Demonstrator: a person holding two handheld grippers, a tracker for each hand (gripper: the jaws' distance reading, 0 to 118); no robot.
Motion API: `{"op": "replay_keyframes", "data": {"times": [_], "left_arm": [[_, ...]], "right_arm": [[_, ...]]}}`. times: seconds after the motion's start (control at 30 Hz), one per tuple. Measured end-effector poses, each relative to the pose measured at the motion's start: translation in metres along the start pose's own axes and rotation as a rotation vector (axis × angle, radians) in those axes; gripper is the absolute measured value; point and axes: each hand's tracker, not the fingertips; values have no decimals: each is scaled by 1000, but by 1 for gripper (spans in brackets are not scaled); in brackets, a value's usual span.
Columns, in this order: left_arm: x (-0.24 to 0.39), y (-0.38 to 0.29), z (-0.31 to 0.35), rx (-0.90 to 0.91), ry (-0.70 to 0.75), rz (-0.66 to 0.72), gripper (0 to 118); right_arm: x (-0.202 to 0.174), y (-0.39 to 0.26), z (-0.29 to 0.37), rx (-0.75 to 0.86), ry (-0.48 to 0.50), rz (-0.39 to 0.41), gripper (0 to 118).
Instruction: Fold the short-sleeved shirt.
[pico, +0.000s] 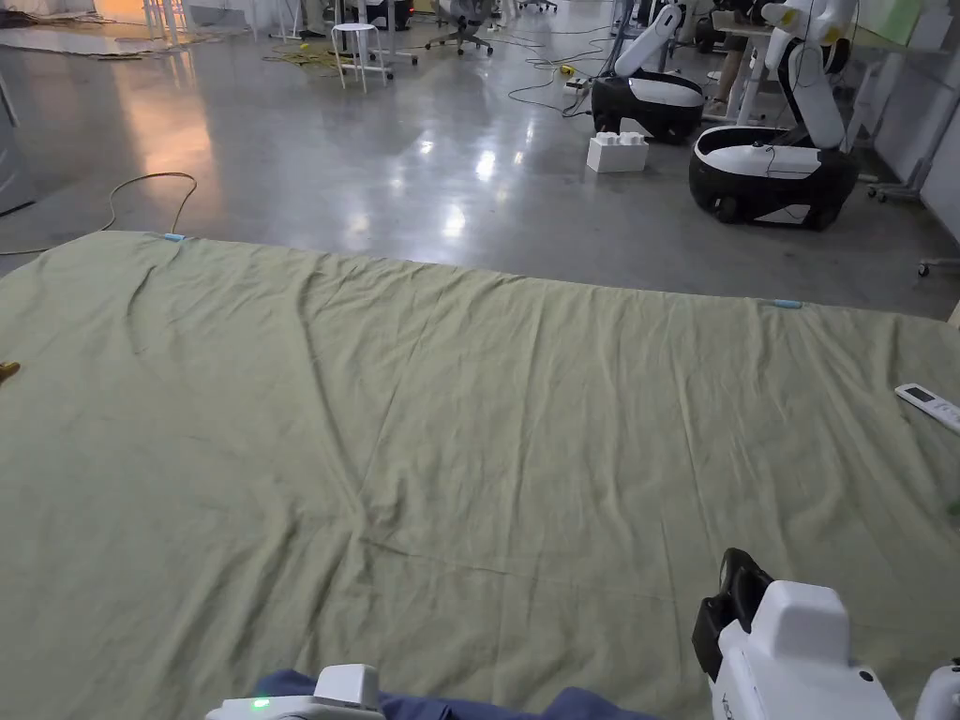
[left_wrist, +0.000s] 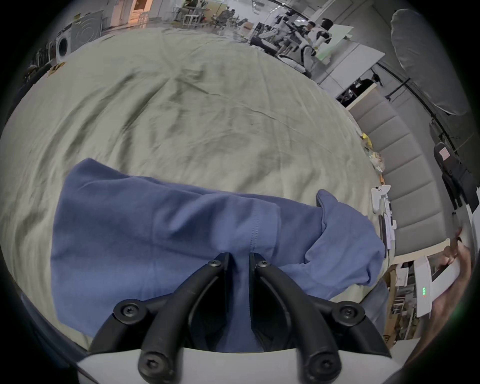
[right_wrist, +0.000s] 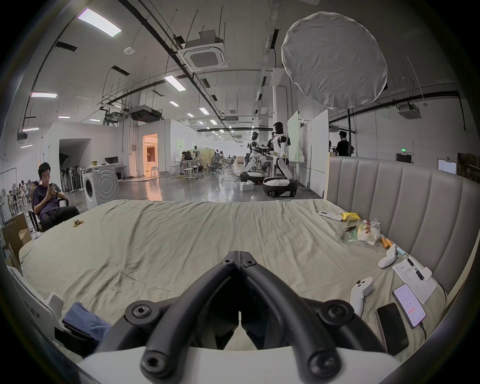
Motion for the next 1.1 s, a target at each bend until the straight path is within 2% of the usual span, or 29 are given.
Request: {"op": "replay_keyframes", "data": {"times": [0.27,0.3,0.37,0.4,0.53,0.67,0.77,0.9,1.0,1.1], "left_arm": [[-10,-7,-2,50,-38,69,18],[-12,-7,2,54,-60,68,24],[-22,-6,18,48,-142,56,60],[-29,-5,28,48,-136,52,69],[-78,1,61,128,-70,36,70],[-146,10,79,179,-67,151,72],[-184,13,74,185,-146,240,72],[-212,13,49,80,-285,290,72],[-225,12,46,150,-383,343,72],[-234,14,37,116,-493,449,71]], "right_arm": [[-4,-1,0,-1,13,0,1],[-4,-1,0,-2,15,2,1],[-5,0,-1,0,18,2,1],[-5,1,-1,0,18,2,1],[-7,6,-2,6,26,8,1],[-11,7,-4,8,36,13,1],[-15,6,-5,2,42,12,1],[-18,5,-6,-8,48,14,1],[-18,5,-6,-13,47,13,1],[-19,5,-6,-16,45,16,1]]}}
